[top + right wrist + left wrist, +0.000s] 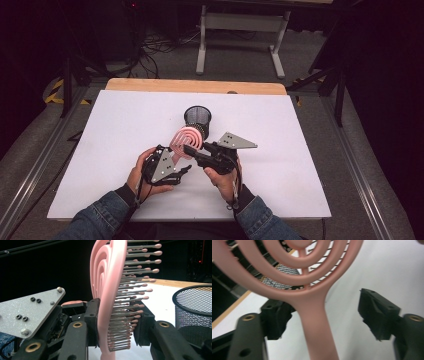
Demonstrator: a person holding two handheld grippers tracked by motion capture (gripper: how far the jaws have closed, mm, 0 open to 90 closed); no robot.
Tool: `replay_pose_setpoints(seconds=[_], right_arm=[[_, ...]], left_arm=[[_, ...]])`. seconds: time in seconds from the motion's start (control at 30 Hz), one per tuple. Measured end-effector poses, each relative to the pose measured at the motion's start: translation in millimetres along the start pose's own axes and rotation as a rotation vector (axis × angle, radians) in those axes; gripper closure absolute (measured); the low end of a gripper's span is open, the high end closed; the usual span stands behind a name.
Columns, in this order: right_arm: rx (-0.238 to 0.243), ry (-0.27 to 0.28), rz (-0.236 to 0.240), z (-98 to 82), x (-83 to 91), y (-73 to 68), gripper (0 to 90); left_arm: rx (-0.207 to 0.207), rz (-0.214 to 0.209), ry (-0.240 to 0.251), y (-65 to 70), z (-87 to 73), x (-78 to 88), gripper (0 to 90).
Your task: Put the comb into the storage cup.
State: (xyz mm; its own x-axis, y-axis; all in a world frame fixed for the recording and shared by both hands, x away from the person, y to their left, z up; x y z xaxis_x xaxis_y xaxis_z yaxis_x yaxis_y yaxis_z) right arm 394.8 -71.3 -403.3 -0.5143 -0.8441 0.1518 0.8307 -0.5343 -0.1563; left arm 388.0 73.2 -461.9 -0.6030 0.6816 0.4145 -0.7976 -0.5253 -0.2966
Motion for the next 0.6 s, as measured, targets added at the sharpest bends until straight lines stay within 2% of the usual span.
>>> replay_pose_setpoints(seconds=[0.23,0.6], right_arm=[[0.022,0.01,-0.013,2.2,2.7,2.0,62.6],[0.055,0.019,-0.051,6.3,9.4,7.5,62.8]], left_arm=[[0.032,-0.017,0.019,0.6,0.7,0.0,15.4],[0.055,-0.035,0.056,-3.9,2.3,5.3,12.3]])
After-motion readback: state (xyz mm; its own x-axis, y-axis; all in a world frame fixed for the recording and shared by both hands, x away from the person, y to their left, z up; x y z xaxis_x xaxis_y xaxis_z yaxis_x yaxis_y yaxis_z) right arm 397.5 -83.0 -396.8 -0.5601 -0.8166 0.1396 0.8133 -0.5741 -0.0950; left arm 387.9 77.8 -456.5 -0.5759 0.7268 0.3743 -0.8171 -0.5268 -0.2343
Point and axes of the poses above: each handheld gripper's, and its own axes: x roughly backward along the jaws, z roughly out of its top, y roughly to its right, the point moved 5 cm from there along -x, roughly forward along the jaws, and after that the axes turned 5 degrees about x, right-handed, at the moved point
